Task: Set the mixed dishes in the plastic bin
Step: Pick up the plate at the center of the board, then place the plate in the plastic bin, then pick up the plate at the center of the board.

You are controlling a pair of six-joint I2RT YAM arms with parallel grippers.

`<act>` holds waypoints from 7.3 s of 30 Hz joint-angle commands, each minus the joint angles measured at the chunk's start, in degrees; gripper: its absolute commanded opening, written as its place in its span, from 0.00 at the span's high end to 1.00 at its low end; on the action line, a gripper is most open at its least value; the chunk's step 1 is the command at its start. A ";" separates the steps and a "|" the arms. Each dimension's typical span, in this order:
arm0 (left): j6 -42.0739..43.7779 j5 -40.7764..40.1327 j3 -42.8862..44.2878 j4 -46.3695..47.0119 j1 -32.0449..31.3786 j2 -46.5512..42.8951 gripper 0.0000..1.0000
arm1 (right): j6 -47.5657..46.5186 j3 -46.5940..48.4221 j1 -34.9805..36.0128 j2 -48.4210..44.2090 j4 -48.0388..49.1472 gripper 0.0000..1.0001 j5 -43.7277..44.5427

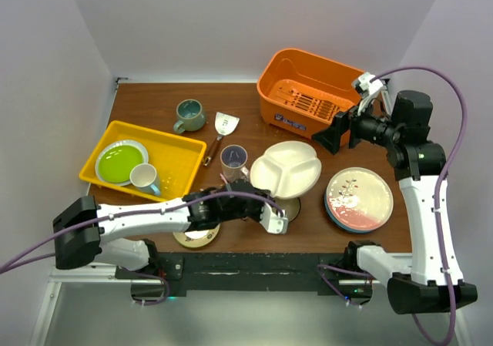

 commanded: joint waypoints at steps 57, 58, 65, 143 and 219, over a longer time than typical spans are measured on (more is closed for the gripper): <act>-10.08 -28.27 11.88 25.78 -9.28 5.34 0.21 | 28.59 -6.35 4.50 5.95 19.66 1.00 21.27; -12.80 -26.60 11.45 24.28 -8.39 2.72 0.13 | 28.77 -5.73 4.24 6.74 20.10 1.00 21.27; -31.19 -9.98 7.49 15.92 3.56 -9.52 0.00 | 30.61 0.60 2.74 13.95 25.11 1.00 21.00; -41.66 -4.70 -5.96 -1.84 24.58 -21.04 0.00 | 27.91 36.37 -1.65 68.89 26.09 0.38 28.11; -78.05 20.09 -5.08 4.93 26.68 -25.08 0.00 | -44.96 -13.45 -31.44 9.82 -16.81 0.07 8.61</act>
